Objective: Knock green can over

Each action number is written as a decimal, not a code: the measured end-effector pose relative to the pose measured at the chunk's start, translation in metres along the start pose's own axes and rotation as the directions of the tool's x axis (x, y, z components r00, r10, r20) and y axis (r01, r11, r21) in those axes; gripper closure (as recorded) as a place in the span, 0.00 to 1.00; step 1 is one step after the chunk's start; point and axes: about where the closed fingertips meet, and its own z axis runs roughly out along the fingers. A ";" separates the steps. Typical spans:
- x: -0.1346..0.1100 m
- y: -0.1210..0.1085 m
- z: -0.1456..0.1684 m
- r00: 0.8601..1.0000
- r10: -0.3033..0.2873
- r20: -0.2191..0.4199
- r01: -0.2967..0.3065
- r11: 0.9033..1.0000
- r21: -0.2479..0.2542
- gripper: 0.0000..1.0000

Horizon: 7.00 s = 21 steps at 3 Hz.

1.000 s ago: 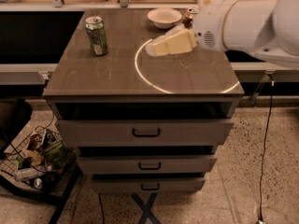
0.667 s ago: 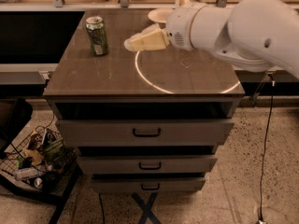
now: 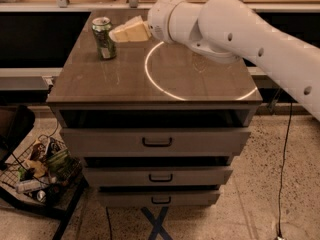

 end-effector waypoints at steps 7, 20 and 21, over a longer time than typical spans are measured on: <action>0.063 0.077 0.182 0.964 0.258 0.068 -0.223 0.917 -0.330 0.23; 0.068 0.062 0.136 0.675 -0.365 -0.642 0.136 0.916 -0.377 1.00; 0.094 0.071 0.142 0.606 -0.406 -0.684 0.136 0.900 -0.413 1.00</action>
Offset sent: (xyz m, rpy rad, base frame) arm 0.0925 0.0829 -0.0288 0.0719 0.0505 0.1891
